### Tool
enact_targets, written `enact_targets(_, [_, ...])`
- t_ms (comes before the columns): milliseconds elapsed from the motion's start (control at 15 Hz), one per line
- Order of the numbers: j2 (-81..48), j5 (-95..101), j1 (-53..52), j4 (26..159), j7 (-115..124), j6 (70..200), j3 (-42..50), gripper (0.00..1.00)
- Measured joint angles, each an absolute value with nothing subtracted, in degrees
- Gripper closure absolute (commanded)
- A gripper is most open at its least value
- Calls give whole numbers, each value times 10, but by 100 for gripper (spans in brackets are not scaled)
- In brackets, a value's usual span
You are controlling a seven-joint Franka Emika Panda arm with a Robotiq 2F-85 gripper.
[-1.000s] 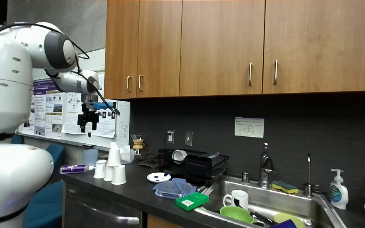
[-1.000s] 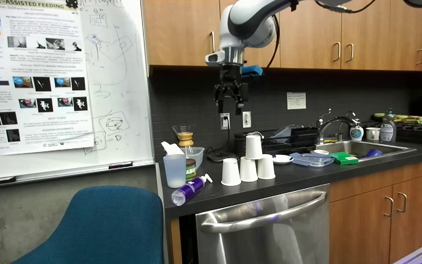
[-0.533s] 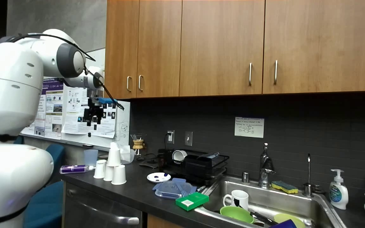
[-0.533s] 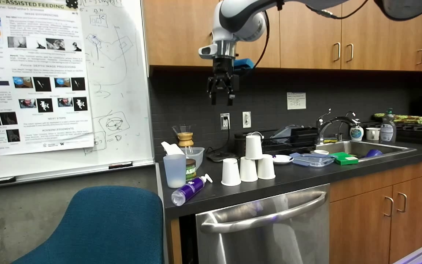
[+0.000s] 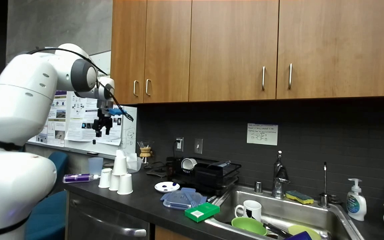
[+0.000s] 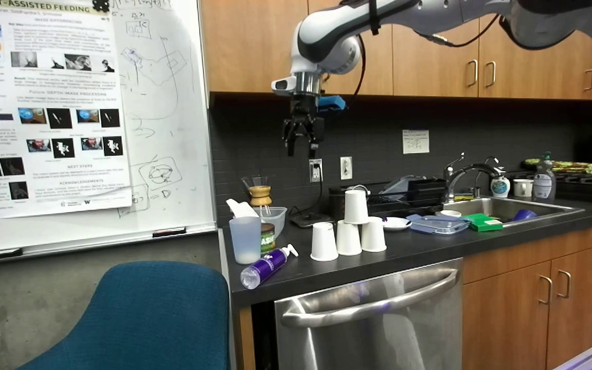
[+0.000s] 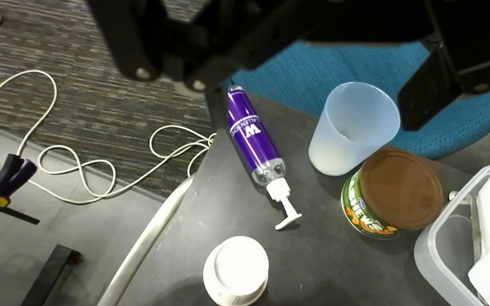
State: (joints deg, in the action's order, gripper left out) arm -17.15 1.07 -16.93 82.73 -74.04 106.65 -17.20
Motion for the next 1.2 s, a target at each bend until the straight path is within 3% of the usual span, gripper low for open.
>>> enact_targets(1200, [-217, 5, -153, 820, -763, 1103, -171, 0])
